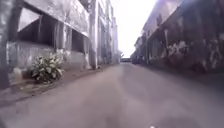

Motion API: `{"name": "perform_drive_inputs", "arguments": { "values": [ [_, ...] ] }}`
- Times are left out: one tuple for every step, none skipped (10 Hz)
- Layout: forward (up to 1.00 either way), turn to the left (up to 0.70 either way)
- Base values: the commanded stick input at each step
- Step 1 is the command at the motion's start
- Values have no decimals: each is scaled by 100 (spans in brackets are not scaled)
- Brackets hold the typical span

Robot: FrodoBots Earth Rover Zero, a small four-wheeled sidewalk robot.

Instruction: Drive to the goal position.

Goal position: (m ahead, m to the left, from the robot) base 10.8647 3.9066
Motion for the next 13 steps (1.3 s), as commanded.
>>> {"name": "perform_drive_inputs", "arguments": {
  "values": [
    [50,0],
    [50,0],
    [50,0],
    [50,0],
    [50,0],
    [50,0],
    [50,0],
    [50,0],
    [50,0],
    [50,0],
    [50,0],
    [50,0],
    [50,0]
  ]
}}
